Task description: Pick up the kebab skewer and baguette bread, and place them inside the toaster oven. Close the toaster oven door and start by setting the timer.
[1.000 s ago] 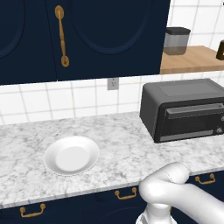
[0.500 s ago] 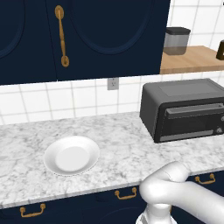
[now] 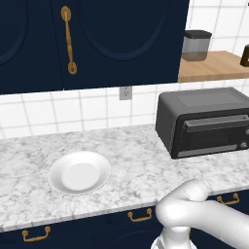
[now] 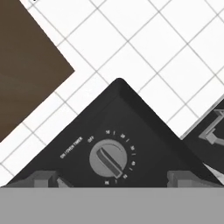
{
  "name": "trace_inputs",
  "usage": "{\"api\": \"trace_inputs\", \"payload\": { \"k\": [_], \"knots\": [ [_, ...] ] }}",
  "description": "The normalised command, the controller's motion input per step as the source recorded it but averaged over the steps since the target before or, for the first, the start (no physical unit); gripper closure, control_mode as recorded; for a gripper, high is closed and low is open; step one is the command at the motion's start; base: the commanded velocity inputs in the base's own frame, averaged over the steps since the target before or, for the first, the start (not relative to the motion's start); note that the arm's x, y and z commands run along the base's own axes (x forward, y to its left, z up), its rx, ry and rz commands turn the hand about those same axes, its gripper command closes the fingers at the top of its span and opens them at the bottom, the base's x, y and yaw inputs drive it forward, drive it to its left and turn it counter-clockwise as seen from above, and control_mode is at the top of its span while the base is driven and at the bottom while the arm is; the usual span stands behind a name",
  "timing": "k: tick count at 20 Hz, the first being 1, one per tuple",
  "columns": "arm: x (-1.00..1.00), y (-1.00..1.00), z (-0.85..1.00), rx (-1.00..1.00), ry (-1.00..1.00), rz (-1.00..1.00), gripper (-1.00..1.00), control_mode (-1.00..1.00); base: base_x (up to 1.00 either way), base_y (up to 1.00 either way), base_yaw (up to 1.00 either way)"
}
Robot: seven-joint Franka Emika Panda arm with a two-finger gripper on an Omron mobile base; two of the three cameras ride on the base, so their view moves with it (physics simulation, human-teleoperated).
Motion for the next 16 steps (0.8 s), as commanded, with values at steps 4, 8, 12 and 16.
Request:
{"api": "trace_inputs", "payload": {
  "k": [4,8,12,16],
  "knots": [
    [0.14,0.00,0.00,0.00,0.00,0.00,-1.00,-1.00,0.00,0.00,0.00],
    [0.19,0.00,0.01,0.00,0.00,0.00,-1.00,-1.00,0.00,0.00,0.00],
    [0.19,0.00,0.10,0.00,0.04,0.00,-1.00,-1.00,0.00,0.00,0.00],
    [0.09,0.00,0.09,0.00,0.02,0.00,-1.00,-1.00,0.00,0.00,0.00]
  ]
}}
